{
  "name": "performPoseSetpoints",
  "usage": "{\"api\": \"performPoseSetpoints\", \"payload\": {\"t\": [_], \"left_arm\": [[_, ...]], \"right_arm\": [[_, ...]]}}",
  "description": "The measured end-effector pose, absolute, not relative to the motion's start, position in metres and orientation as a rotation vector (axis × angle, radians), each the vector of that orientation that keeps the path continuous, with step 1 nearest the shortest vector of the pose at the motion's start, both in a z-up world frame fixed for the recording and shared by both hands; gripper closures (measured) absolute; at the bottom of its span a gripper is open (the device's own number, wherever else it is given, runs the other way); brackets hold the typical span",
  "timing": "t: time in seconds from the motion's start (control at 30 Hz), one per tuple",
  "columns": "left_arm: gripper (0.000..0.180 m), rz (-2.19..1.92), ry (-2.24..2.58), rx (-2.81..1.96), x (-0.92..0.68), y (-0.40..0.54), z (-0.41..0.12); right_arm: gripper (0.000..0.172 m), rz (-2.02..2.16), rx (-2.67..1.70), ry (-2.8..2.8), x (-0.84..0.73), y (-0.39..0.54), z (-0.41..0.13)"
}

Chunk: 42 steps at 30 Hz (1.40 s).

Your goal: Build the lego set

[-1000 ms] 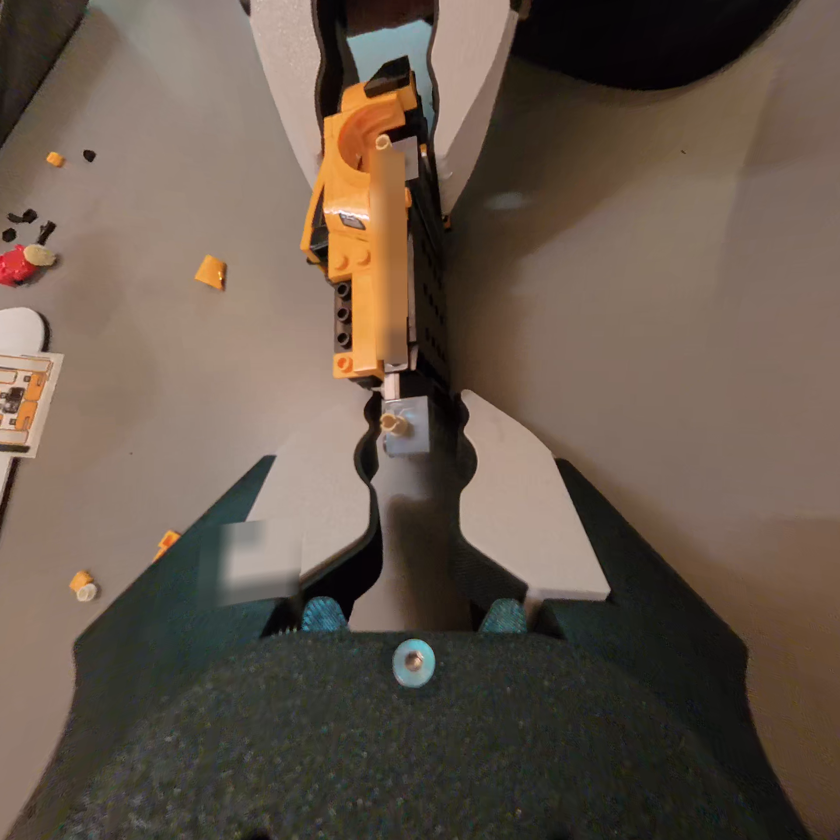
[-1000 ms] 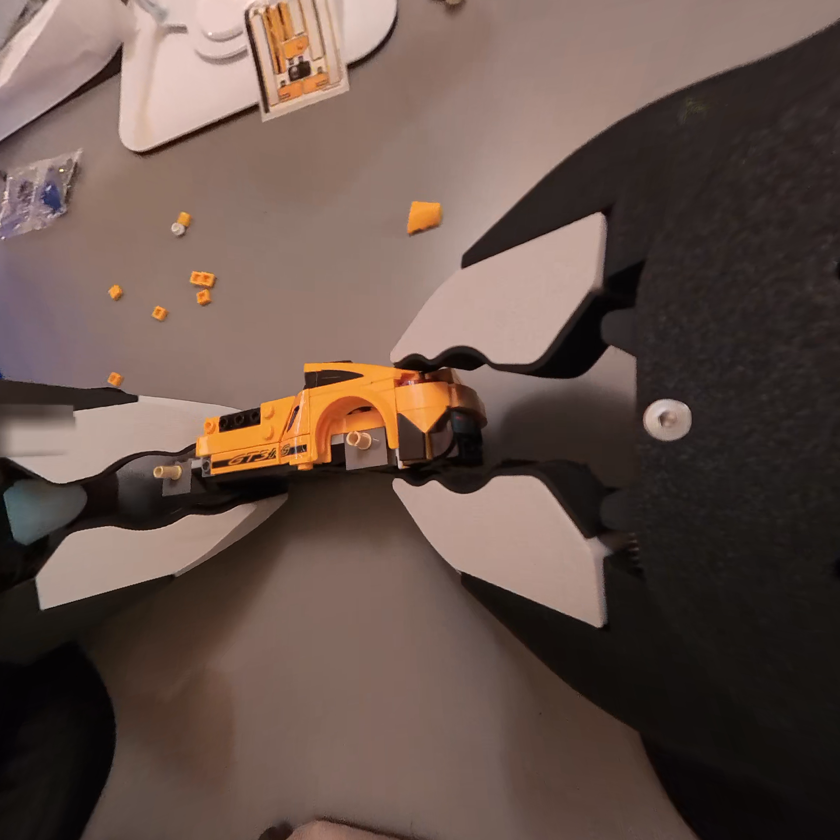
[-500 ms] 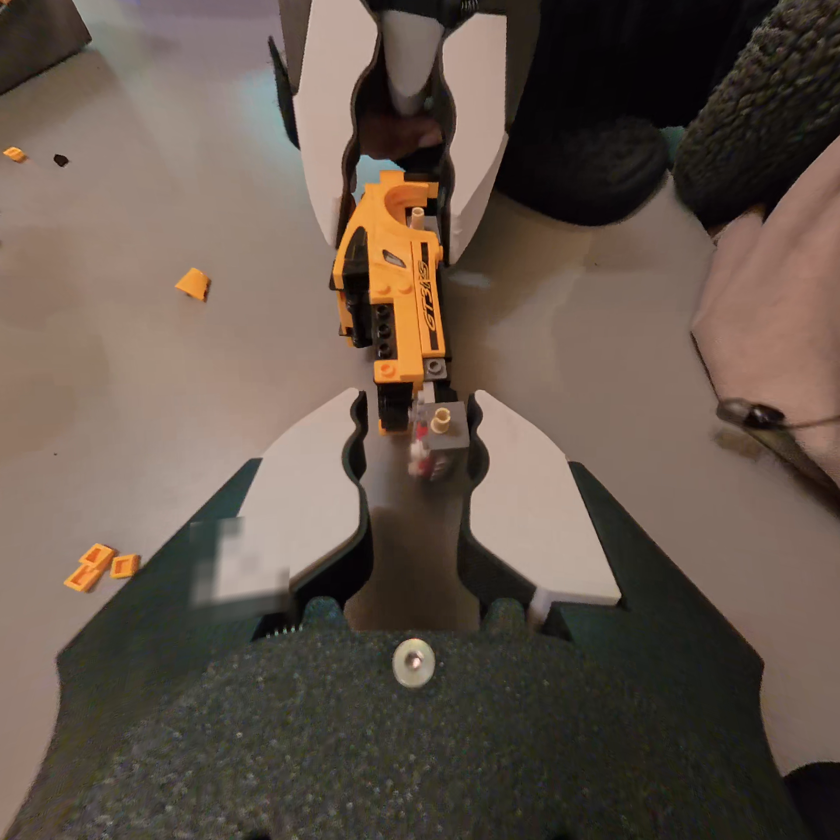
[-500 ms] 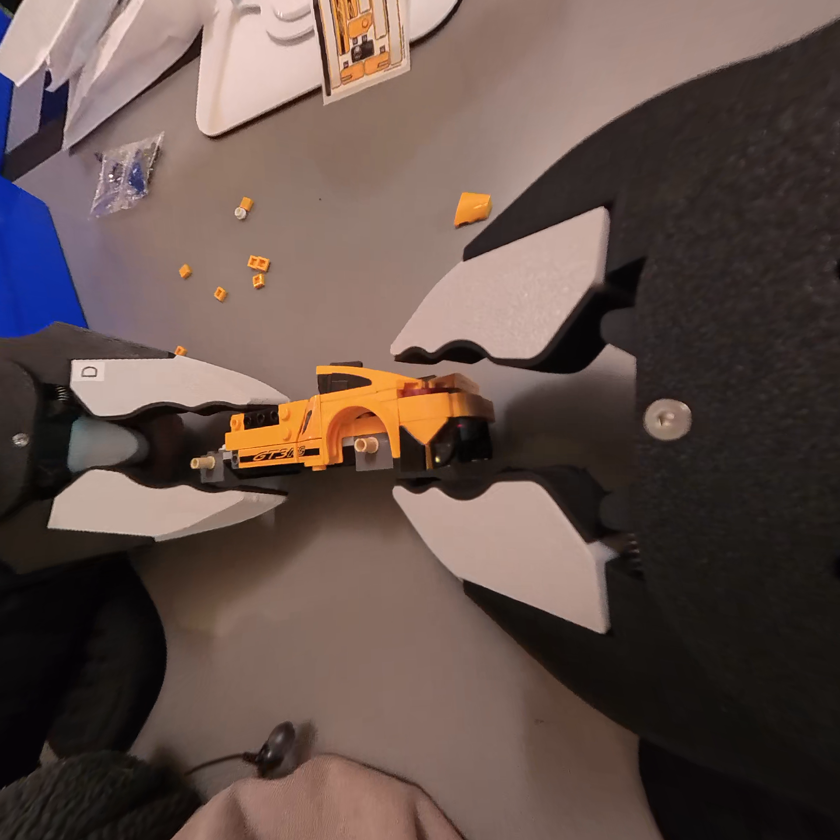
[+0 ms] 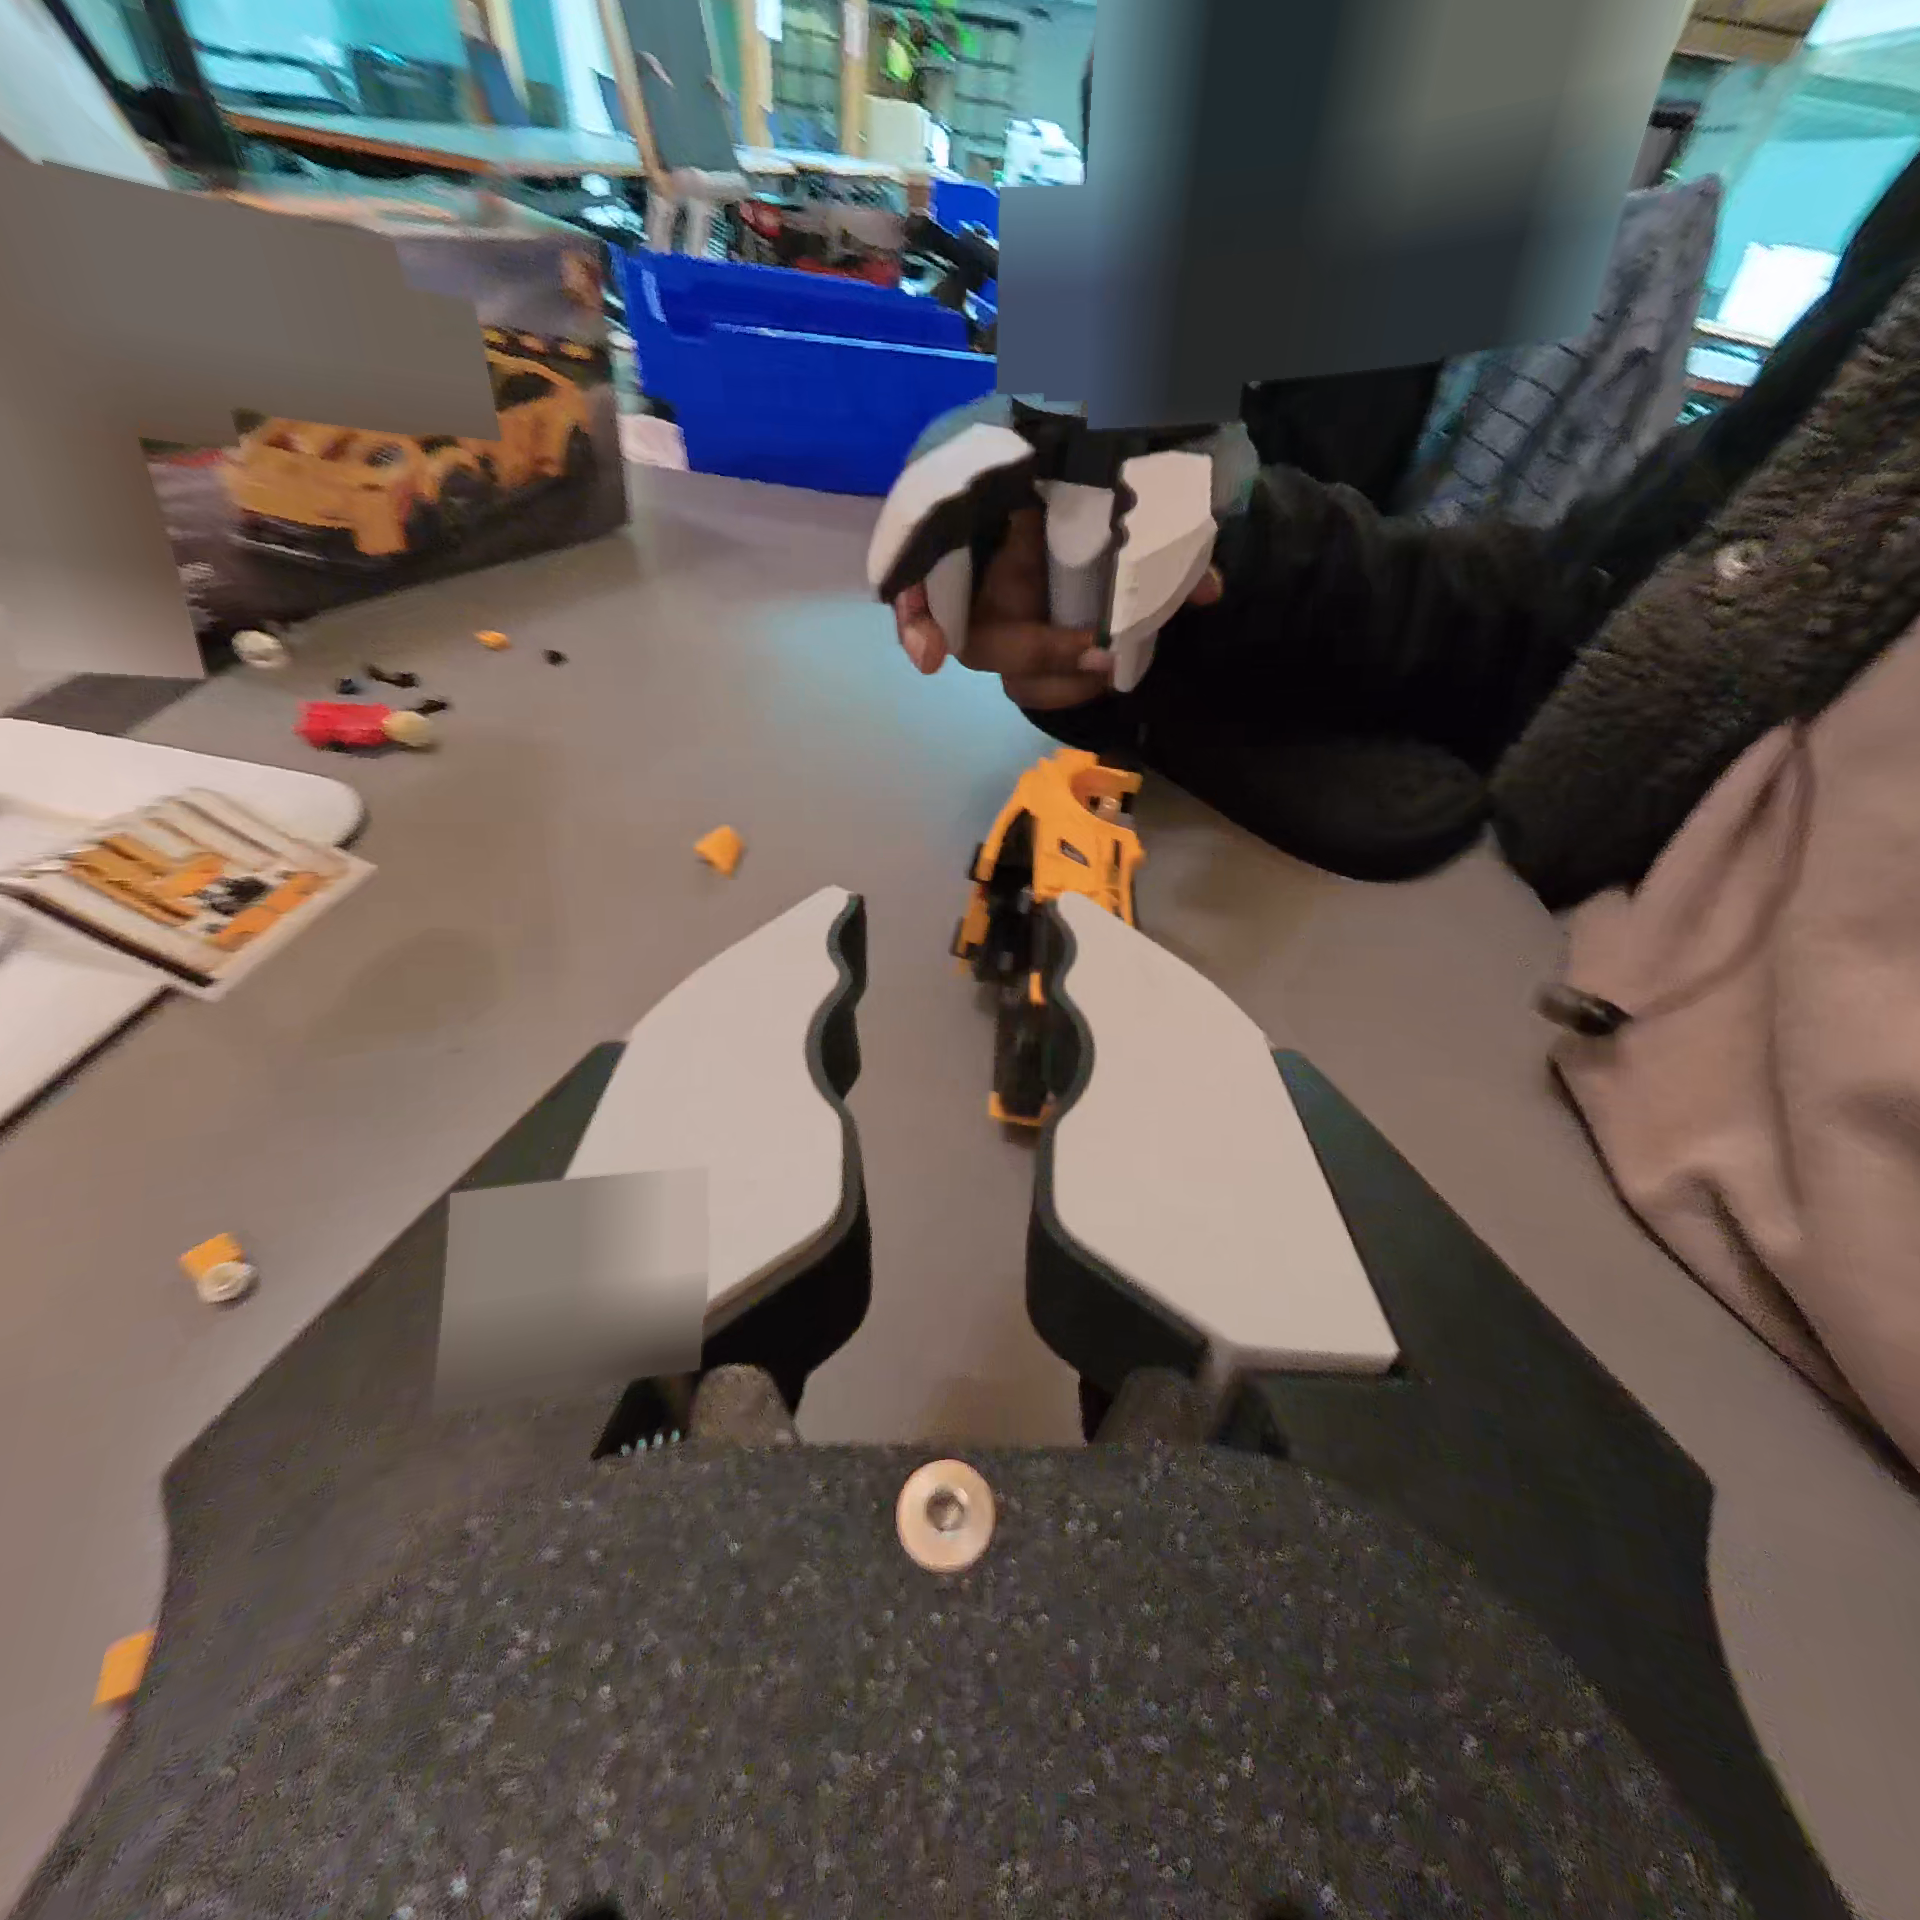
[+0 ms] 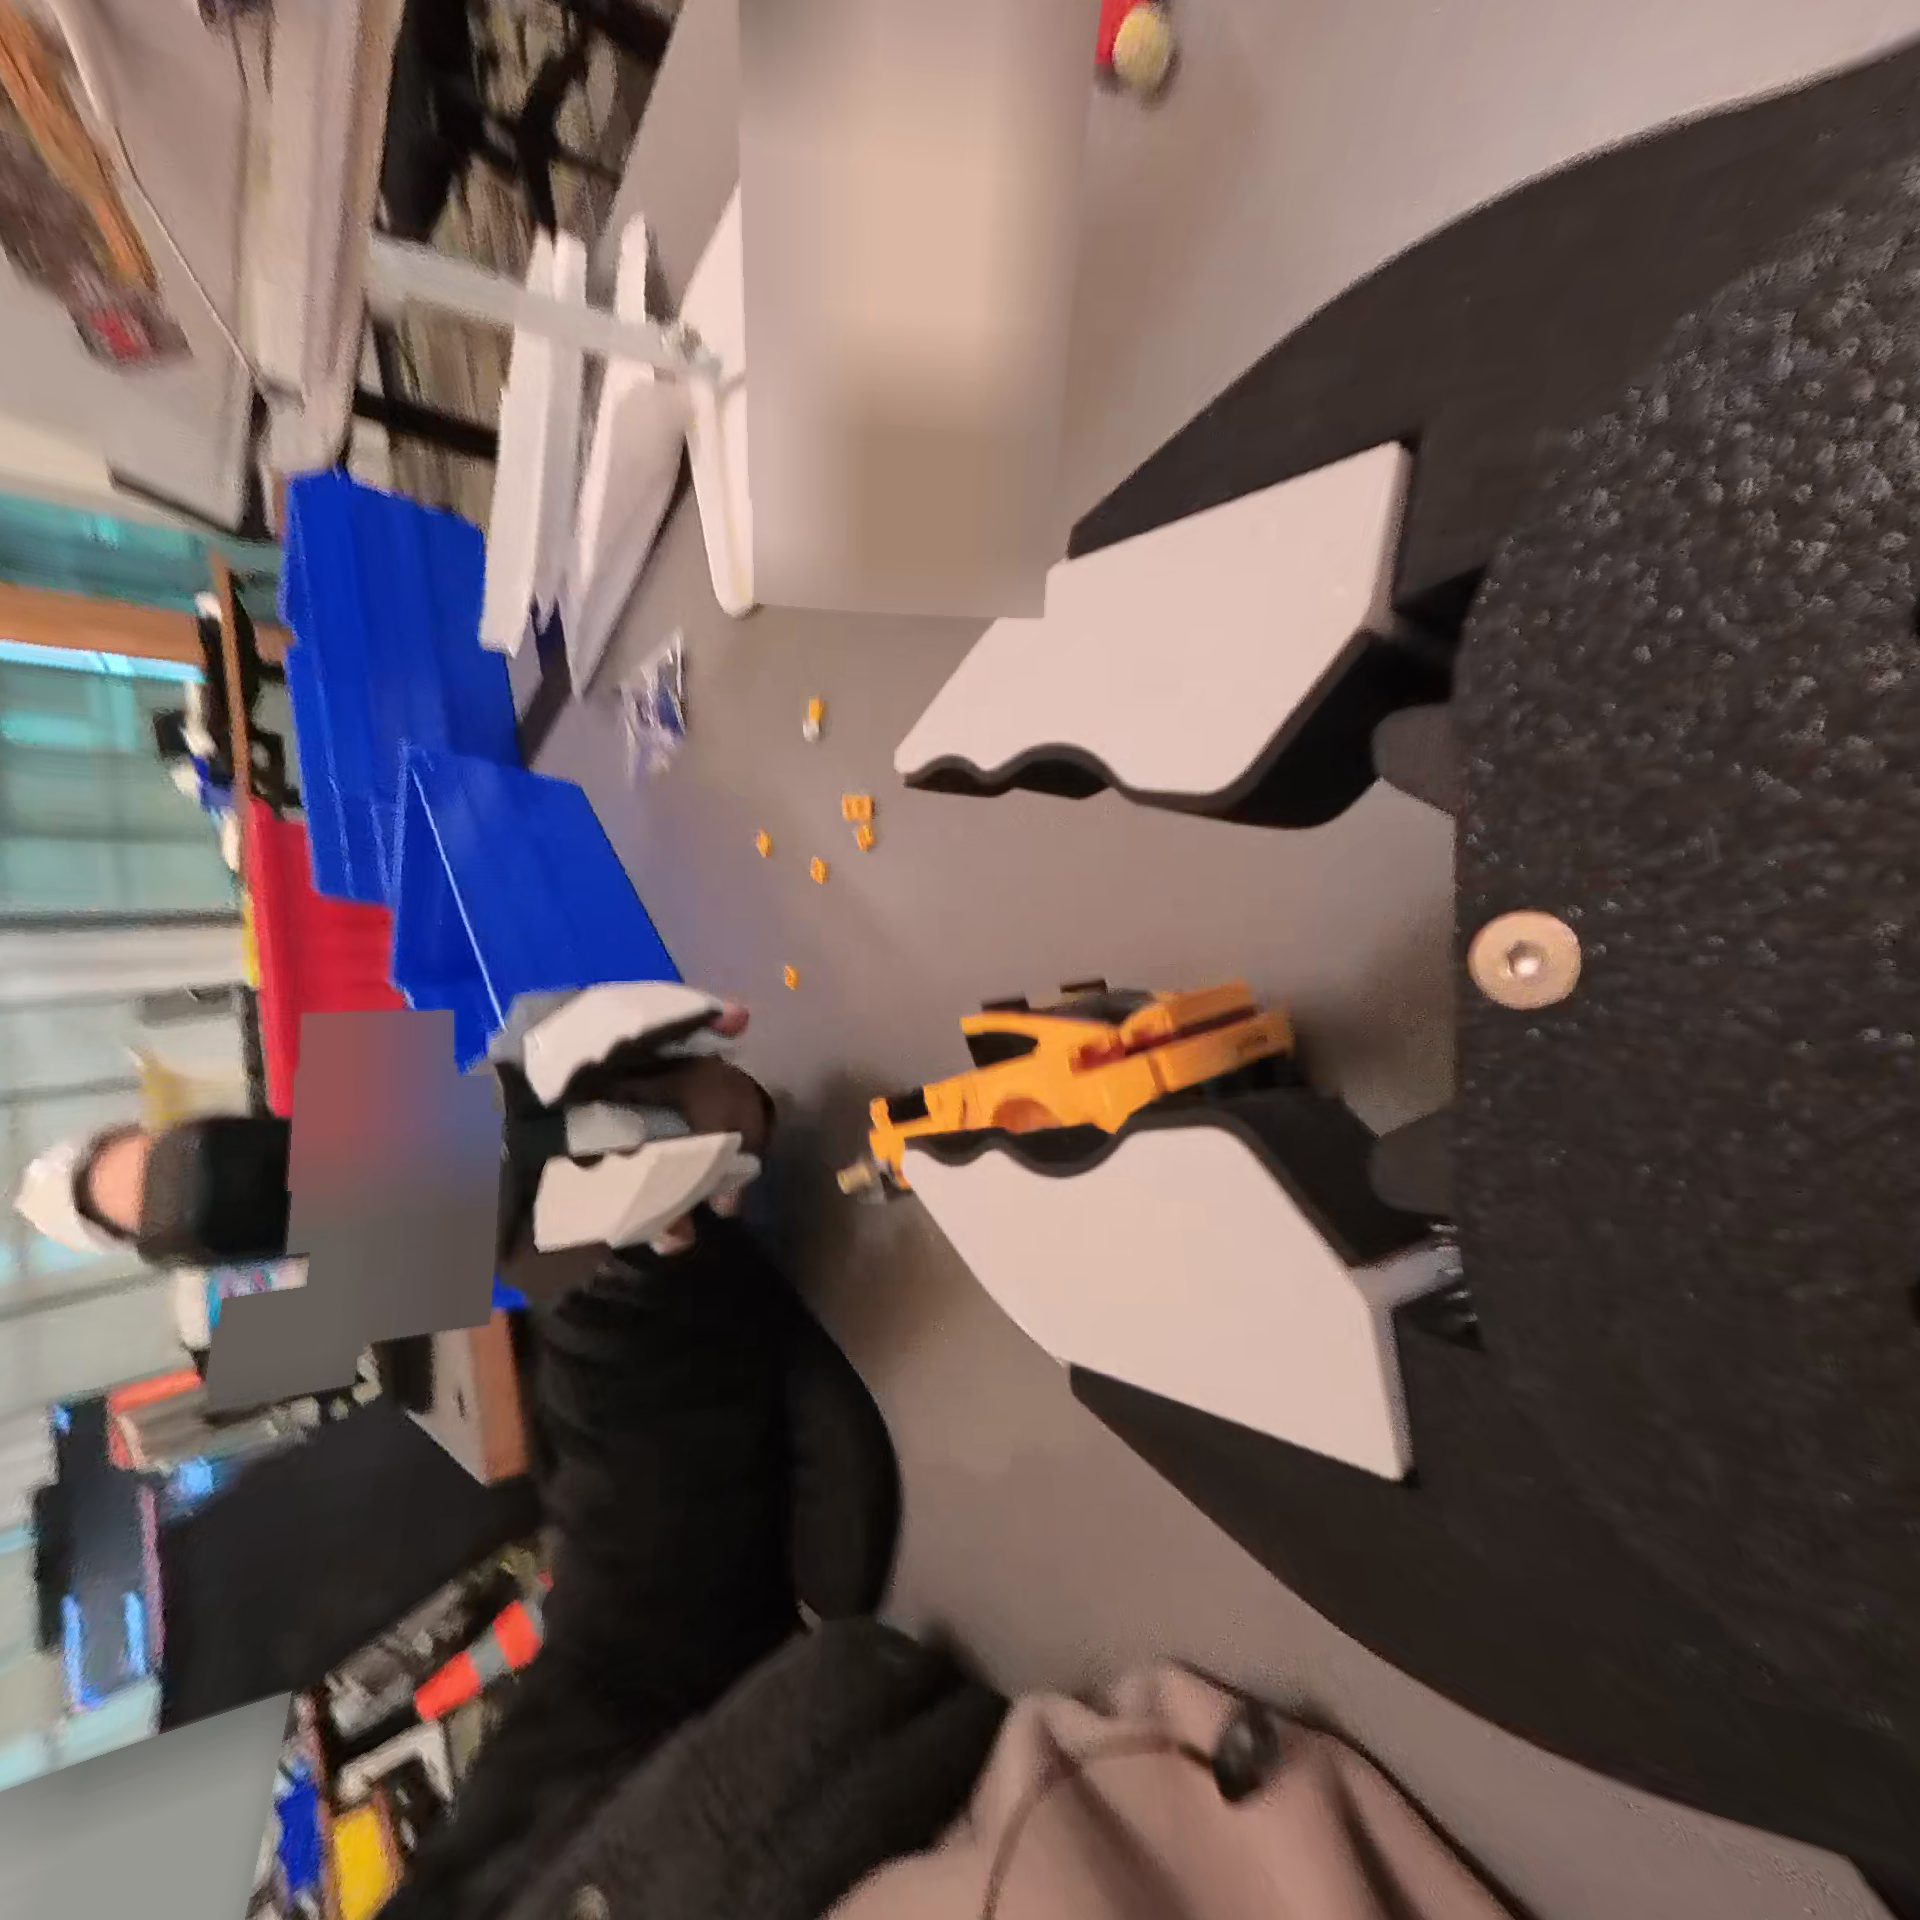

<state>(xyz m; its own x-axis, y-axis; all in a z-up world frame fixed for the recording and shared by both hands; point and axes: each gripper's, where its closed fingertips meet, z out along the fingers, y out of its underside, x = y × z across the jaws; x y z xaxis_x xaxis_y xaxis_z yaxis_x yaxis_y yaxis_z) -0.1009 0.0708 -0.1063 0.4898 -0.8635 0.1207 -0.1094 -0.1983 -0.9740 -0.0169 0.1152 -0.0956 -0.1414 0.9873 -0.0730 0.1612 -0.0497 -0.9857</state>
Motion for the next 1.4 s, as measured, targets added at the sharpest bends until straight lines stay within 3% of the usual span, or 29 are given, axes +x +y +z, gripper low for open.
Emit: {"api": "performPoseSetpoints", "payload": {"t": [0.23,0.4,0.7,1.0,1.1,1.4], "left_arm": [[0.170,-0.659,0.692,-1.538,-0.119,0.085,-0.082],[0.180,-0.573,0.616,-1.542,-0.133,0.092,-0.081],[0.180,-0.289,0.374,-1.409,-0.156,0.111,-0.033],[0.180,-0.112,0.191,-1.344,-0.171,0.183,0.061],[0.180,-0.056,0.121,-1.331,-0.188,0.205,0.086],[0.180,-0.055,0.003,-1.374,-0.236,0.222,0.051]], "right_arm": [[0.125,1.138,-1.345,-1.180,-0.015,0.153,-0.090],[0.172,1.027,-1.316,-1.083,-0.008,0.168,-0.082],[0.172,0.781,-1.247,-0.891,-0.013,0.200,-0.037],[0.172,0.622,-1.082,-0.720,-0.079,0.258,0.087],[0.172,0.596,-1.116,-0.647,-0.092,0.277,0.104],[0.172,0.579,-1.152,-0.674,-0.129,0.308,0.087]]}}
